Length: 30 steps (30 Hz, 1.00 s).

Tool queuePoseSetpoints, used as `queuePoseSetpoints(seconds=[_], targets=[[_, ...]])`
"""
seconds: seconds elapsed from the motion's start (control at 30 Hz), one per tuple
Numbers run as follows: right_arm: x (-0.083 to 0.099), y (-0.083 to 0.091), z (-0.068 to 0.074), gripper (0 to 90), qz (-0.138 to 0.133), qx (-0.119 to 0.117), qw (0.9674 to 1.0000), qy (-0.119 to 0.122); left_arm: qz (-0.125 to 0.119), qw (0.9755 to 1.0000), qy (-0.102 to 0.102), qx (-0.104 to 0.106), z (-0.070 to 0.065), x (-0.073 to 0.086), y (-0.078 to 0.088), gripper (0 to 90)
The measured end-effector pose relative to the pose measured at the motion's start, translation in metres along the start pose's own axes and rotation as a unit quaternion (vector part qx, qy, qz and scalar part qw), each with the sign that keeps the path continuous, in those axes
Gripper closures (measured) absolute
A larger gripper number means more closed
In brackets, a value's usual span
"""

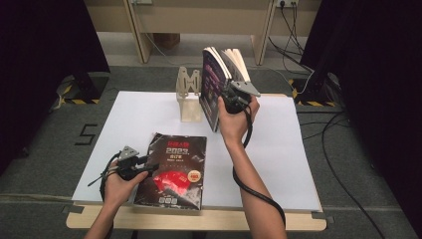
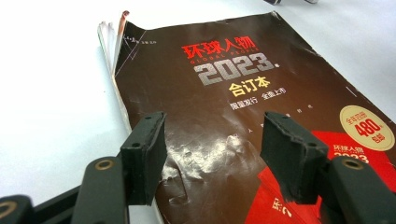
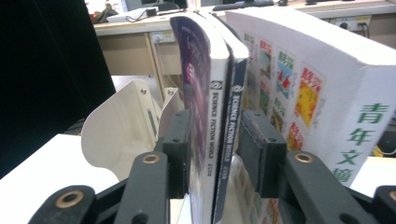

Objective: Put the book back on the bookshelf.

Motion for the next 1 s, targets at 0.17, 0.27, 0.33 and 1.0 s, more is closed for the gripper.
queuePoseSetpoints(seconds=[0.17,0.27,0.33,1.0], targets=[[-0.007,-0.008,-0.003,61.1,0.004,0.008,1.0000,0.002,0.001,1.0000,0.000,0.000,0.000,0.000,0.000,39.1],[-0.007,-0.014,-0.003,61.1,0.012,0.010,0.9999,-0.002,-0.002,1.0000,0.002,0.000,0.001,0.000,0.000,39.1],[-0.008,-0.018,-0.001,61.6,0.015,0.009,0.9998,0.002,-0.001,1.0000,0.002,-0.001,0.002,0.000,0.000,39.1],[-0.025,-0.054,0.014,64.3,0.045,0.000,0.9990,0.010,-0.003,1.0000,0.004,-0.002,0.004,0.000,0.001,39.1]])
Point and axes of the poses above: each handheld gripper's, and its own axes: y roughly backward along the jaws, x roughly out of its underside, z roughly to its left, the point moved 2 cm from there along -y, roughly forward along the jaws, and after that the axes turned 4 degrees about -y, right-handed, at the moved point
